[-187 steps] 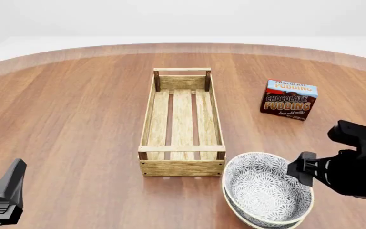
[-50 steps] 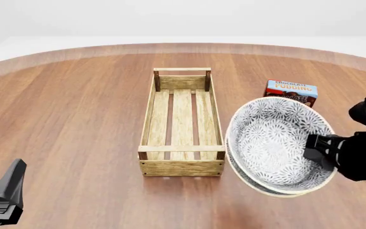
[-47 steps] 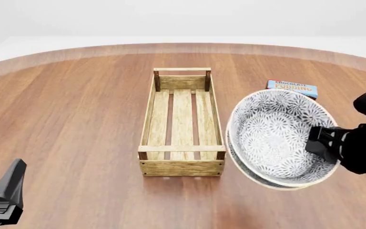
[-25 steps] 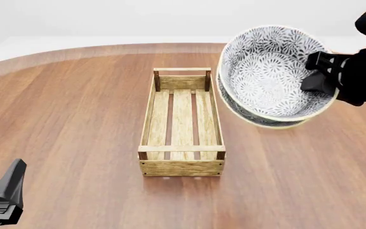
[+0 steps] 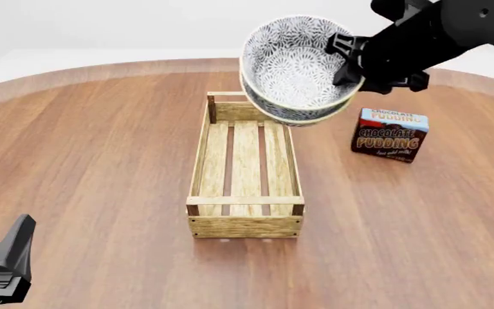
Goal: Stack the left bowl on the right bowl and place them in the tray.
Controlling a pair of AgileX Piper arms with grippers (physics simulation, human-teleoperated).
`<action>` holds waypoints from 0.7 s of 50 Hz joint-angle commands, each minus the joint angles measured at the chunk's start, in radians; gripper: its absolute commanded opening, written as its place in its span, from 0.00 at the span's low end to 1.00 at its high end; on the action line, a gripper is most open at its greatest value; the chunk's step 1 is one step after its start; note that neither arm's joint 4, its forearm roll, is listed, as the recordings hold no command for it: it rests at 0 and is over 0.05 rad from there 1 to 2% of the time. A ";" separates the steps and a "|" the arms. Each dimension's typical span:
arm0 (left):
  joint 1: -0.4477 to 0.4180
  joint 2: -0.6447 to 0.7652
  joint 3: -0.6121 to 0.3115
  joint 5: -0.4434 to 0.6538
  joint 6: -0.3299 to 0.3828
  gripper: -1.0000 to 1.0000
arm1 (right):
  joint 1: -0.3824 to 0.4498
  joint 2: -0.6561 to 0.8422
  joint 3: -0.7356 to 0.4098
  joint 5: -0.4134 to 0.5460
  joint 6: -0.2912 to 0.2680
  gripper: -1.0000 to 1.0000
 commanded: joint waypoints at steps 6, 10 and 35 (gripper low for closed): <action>0.000 0.000 0.000 0.000 0.000 1.00 | 0.024 0.108 -0.069 -0.042 0.027 0.00; 0.000 0.000 0.000 0.000 0.000 1.00 | 0.024 0.108 -0.069 -0.042 0.027 0.00; 0.000 0.000 0.000 0.000 0.000 1.00 | 0.033 0.245 -0.131 -0.066 0.062 0.00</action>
